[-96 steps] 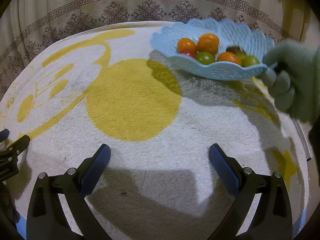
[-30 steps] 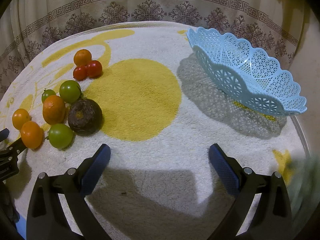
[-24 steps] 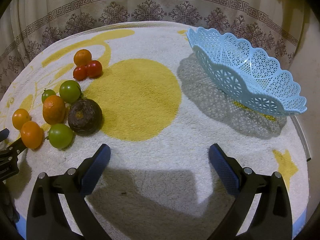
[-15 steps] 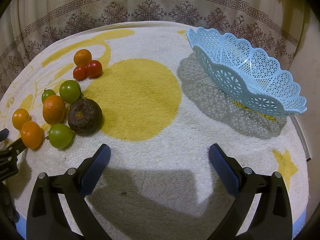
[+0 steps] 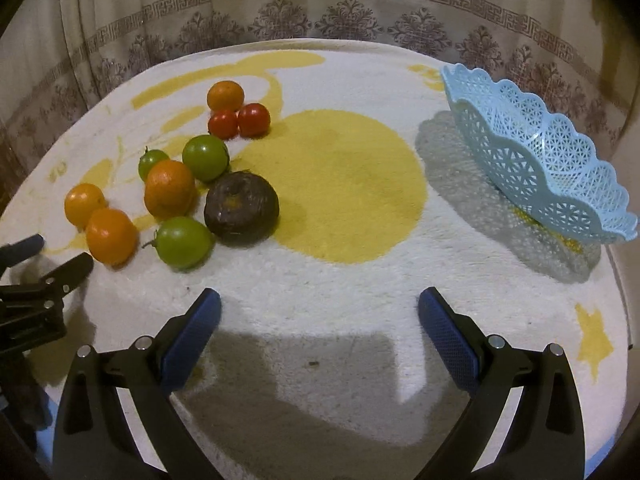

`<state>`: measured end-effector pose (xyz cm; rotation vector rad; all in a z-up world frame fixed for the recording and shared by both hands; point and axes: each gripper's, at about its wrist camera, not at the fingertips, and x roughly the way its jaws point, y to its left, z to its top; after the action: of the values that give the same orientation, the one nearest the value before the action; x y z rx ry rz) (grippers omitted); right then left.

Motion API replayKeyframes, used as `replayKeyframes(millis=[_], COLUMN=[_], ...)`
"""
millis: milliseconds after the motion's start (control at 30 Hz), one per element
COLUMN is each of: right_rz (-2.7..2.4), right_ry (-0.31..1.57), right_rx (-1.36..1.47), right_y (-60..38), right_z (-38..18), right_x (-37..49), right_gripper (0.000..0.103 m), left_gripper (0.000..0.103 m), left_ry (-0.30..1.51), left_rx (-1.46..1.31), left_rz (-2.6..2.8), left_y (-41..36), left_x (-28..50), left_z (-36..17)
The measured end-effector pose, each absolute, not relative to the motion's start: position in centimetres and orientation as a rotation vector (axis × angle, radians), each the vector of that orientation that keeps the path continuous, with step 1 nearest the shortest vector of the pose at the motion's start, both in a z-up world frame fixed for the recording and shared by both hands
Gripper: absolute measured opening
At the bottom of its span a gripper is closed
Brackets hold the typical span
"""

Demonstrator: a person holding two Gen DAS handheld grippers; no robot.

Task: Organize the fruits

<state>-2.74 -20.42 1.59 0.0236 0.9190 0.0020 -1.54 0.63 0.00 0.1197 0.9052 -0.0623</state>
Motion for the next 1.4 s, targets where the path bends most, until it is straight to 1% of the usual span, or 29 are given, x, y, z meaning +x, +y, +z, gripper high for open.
replayKeyframes(millis=[1400], right_rz=[0.000], right_ry=[0.918], right_rx=[0.025], right_y=[-20.27], right_z=[1.32], right_x=[-2.62], right_gripper=[0.101], left_gripper=[0.098], left_ry=[0.912], left_rx=[0.107], left_rz=[-0.068], left_y=[0.82], left_x=[-1.42], left_z=[-0.14])
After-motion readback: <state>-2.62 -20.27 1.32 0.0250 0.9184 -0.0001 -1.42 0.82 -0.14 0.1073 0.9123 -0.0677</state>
